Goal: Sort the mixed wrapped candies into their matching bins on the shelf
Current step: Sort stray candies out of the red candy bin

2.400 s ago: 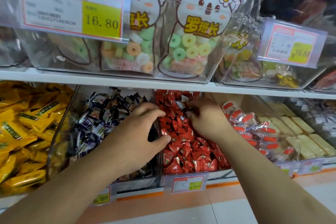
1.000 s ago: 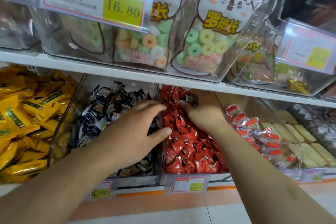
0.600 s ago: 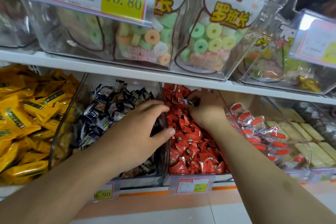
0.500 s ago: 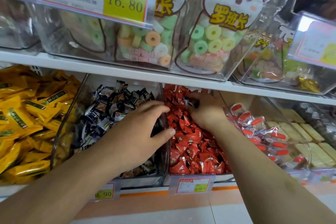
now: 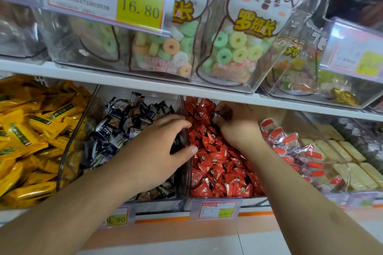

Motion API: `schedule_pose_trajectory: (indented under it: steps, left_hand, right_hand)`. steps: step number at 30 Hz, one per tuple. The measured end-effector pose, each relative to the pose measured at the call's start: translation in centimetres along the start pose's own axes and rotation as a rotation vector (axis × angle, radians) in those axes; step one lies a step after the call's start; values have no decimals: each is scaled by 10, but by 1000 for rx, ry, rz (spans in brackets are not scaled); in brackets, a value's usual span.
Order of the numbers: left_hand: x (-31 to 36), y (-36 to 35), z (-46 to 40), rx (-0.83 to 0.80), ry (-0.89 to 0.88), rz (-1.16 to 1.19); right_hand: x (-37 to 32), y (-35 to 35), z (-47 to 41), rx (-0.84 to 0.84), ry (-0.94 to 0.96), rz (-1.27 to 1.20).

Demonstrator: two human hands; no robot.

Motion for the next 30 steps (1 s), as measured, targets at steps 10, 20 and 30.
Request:
schedule_pose_trajectory:
  steps: [10, 20, 30]
  left_hand:
    - [16, 28, 8, 200, 38, 57]
    - [-6, 66, 39, 244, 151, -37]
    - [5, 33, 20, 127, 95, -43]
  right_hand:
    - [-38, 29, 67, -158, -43, -466]
    - [-59, 27, 113, -277, -25, -477]
    - [-31, 43, 89, -143, -12, -141]
Point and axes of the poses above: each hand's wrist, its own z-axis away from the middle knuckle, its own y-axis out of the back of the hand, x = y × z, the point moved 8 cm from there along -z, towards the middle knuckle, and after that the axes turned 10 degrees about -y, right-handed, at the moved point
